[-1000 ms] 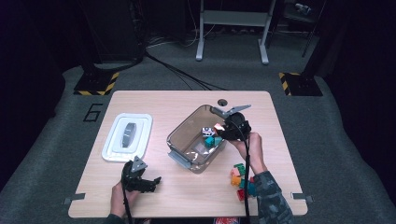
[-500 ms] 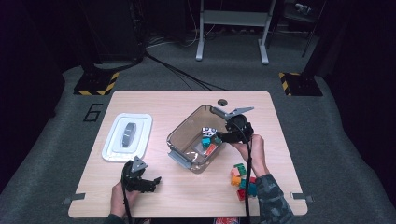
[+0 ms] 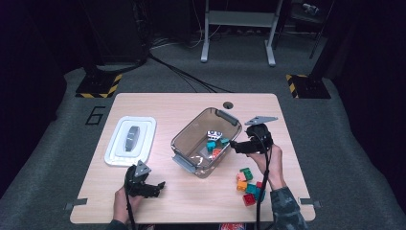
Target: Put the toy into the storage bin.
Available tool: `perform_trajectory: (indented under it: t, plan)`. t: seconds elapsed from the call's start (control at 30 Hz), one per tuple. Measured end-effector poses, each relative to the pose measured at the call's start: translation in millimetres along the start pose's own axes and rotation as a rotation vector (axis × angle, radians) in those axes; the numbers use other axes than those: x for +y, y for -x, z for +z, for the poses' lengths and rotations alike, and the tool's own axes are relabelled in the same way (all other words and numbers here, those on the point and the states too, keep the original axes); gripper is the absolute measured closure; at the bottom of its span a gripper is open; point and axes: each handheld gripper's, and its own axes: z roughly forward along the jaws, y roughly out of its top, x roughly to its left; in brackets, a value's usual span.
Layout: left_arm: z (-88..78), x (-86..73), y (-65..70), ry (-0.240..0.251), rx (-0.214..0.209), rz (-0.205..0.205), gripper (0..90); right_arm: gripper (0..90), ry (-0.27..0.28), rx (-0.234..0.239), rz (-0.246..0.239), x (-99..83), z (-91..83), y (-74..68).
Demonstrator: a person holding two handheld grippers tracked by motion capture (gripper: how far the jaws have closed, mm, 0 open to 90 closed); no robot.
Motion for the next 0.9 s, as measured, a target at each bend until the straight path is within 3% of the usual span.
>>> perform_trajectory:
  t: [0.23,0.43,0.67,0.9]
  plan:
    - [-0.1,0.0,0.2,0.0,0.001,-0.002,4.4,8.2,-0.065,0.004,0.046,-26.3,-3.8,8.4]
    - [0.0,0.0,0.0,0.0,0.0,0.0,4.5,7.9,-0.117,-0.02,0.094,-54.3,-0.7,14.4]
    - [0.0,0.0,0.0,0.0,0.0,-0.001,4.5,8.8,-0.186,-0.031,0.106,-82.8,10.5,19.4]
    - [0.0,0.0,0.0,0.0,0.0,0.0,4.4,13.0,-0.255,-0.09,0.102,-99.8,23.7,18.2]
